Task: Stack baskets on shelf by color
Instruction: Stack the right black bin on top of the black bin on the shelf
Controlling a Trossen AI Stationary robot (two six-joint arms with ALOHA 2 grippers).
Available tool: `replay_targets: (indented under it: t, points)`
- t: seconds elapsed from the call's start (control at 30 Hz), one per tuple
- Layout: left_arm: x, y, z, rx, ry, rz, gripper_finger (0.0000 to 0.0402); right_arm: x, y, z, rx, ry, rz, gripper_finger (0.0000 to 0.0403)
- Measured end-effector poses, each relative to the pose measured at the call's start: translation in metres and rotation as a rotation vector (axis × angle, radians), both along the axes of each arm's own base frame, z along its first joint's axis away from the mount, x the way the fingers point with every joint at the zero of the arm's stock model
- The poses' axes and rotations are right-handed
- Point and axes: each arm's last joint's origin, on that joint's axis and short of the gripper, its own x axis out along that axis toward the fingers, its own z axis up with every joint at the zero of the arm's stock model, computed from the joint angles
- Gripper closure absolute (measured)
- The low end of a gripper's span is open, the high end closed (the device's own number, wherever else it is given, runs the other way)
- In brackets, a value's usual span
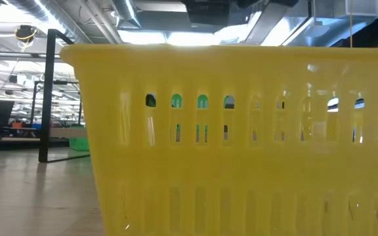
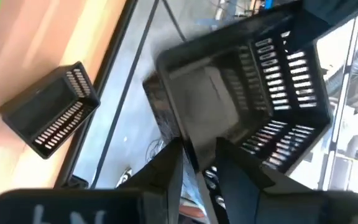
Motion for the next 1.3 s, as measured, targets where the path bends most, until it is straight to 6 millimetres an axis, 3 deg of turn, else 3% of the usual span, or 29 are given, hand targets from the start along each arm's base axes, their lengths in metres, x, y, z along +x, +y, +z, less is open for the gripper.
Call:
replay_targets:
  t: [0.5,0.9,1.1,1.3]
  points:
    - [-0.027,-0.009,-0.006,-0.059,0.193,-0.009,0.0401,-0.042,0.010,0.038,0.083,-0.231,0.058,0.0309]
    - [-0.073,-0.025,-0.010,-0.377,0.352,-0.240,0.0401,-0.075,0.003,0.068,0.138,-0.439,0.077,0.0309]
    - [-0.066,-0.030,-0.023,-0.527,0.431,-0.354,0.0401,-0.080,0.002,0.076,0.157,-0.506,0.084,0.0309]
    - [-0.050,-0.029,-0.046,-0.586,0.562,-0.341,0.0401,-0.082,0.002,0.077,0.159,-0.513,0.085,0.0309]
